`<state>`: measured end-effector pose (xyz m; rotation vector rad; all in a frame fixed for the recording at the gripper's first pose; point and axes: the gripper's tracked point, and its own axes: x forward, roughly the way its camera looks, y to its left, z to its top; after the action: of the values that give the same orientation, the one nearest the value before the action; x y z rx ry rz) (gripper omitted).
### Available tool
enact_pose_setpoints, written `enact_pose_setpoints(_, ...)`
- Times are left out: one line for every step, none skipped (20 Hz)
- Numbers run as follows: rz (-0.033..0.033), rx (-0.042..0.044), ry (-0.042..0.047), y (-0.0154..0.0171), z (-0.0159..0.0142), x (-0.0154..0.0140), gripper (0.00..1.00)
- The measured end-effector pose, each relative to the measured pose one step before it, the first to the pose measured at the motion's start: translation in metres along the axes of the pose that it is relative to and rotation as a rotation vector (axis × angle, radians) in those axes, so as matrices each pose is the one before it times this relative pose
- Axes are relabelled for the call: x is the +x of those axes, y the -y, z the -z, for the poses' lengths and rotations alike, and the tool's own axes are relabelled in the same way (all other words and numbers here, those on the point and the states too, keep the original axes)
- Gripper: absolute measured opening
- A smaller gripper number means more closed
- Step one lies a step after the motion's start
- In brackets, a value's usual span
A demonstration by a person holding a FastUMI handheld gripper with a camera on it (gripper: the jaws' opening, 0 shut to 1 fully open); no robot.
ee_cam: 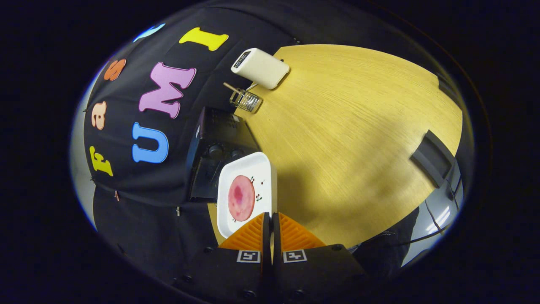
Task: Open the toaster oven, put the food inside, and close the toaster oven door.
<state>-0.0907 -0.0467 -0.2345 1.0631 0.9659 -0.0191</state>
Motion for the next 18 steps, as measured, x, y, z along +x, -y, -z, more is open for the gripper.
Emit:
enact_pose_setpoints(-0.01169, -0.00362, -0.00504, -0.00859, 0.00405, 0.00192, 0.05)
enact_pose_setpoints(-0.00891, -0.00236, -0.00494, -0.00909, 0.00372, 0.00494, 0.05)
enact_pose_setpoints(-0.00876, -0.00357, -0.00432, -0.00837, 0.00475, 0.00543, 0.05)
enact_pose_setpoints(-0.00567, -0.00646, -0.00478, -0.00813, 0.00312, 0.00612, 0.05)
enact_pose_setpoints(-0.00168, -0.00566, 0.00141, -0.00567, 0.00264, 0.00591, 0.05)
enact_pose_setpoints(0.00054, -0.0033, -0.00005, -0.00491, 0.00245, 0.0087, 0.05)
enact_pose_setpoints(0.0018, -0.00111, 0.00052, -0.00443, 0.00186, 0.00807, 0.05)
enact_pose_setpoints(0.00315, -0.00381, 0.00258, -0.00648, 0.00197, 0.01, 0.05)
enact_pose_setpoints(0.01086, -0.00776, 0.00092, -0.00548, 0.00295, 0.01036, 0.05)
enact_pose_setpoints(0.01118, -0.00756, -0.0016, -0.0053, 0.00331, 0.01115, 0.05)
enact_pose_setpoints(0.01137, -0.01136, 0.00297, -0.00554, 0.00296, 0.0102, 0.05)
enact_pose_setpoints(0.00782, -0.01356, 0.00471, -0.00612, 0.00223, 0.01095, 0.05)
enact_pose_setpoints(0.00511, -0.01013, 0.00618, -0.0064, 0.00211, 0.01006, 0.05)
enact_pose_setpoints(0.00168, -0.00346, 0.00822, -0.00666, 0.00094, 0.01017, 0.05)
enact_pose_setpoints(-0.00233, 0.00294, 0.00862, -0.00853, 0.00108, 0.0117, 0.05)
enact_pose_setpoints(-0.00197, 0.00509, 0.00459, -0.00584, 0.00065, 0.00997, 0.05)
enact_pose_setpoints(-0.00373, 0.00642, 0.00397, -0.00522, 0.00264, 0.0101, 0.05)
enact_pose_setpoints(0.00264, 0.00464, 0.00869, -0.00491, -0.0002, 0.01073, 0.05)
